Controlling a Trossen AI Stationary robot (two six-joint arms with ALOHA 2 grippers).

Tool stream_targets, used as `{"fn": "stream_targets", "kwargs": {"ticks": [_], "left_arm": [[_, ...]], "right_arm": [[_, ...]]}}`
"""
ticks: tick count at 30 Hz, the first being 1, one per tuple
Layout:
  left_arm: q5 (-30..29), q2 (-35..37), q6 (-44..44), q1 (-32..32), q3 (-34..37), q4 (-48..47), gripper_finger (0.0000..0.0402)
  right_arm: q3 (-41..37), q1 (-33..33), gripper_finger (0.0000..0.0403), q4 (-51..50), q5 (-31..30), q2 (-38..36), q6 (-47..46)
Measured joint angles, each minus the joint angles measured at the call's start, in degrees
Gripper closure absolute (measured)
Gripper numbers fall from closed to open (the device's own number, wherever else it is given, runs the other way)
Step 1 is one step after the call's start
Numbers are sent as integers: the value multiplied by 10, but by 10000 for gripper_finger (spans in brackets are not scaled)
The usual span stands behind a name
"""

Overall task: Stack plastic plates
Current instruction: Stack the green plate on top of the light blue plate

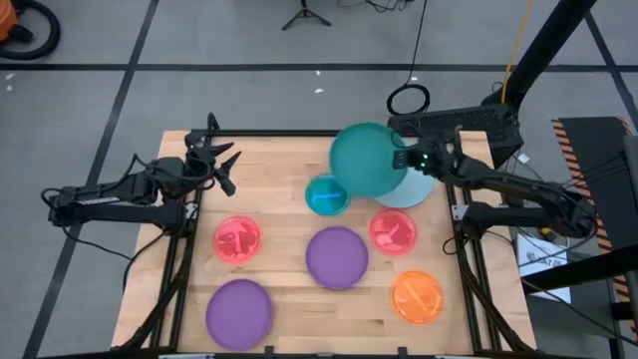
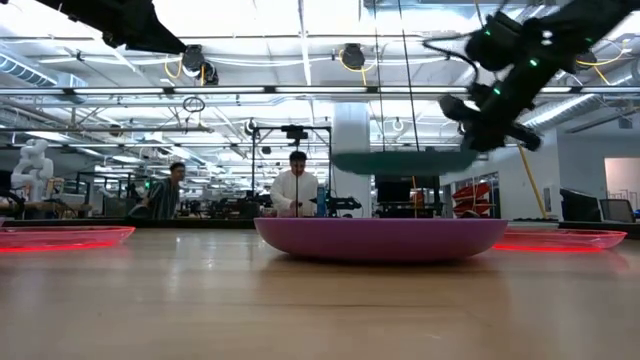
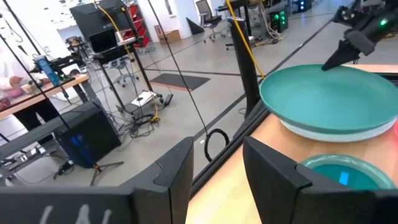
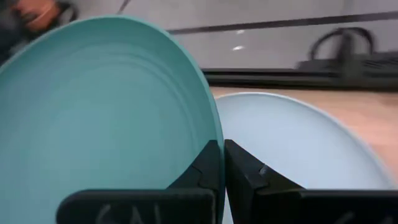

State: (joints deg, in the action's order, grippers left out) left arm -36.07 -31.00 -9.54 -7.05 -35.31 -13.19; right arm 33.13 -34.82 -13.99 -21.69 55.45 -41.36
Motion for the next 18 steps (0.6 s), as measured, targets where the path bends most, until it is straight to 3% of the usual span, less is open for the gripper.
{"fn": "stream_targets", "kwargs": {"ticks": [7,18], "left_arm": [[0,0,-2,0,0,1,254],[0,0,-4,0,0,1,254]], "right_arm": [[-31,-51,400,-53,-55,-27,0],[-31,-91,397,-132,-52,-26,10]]}}
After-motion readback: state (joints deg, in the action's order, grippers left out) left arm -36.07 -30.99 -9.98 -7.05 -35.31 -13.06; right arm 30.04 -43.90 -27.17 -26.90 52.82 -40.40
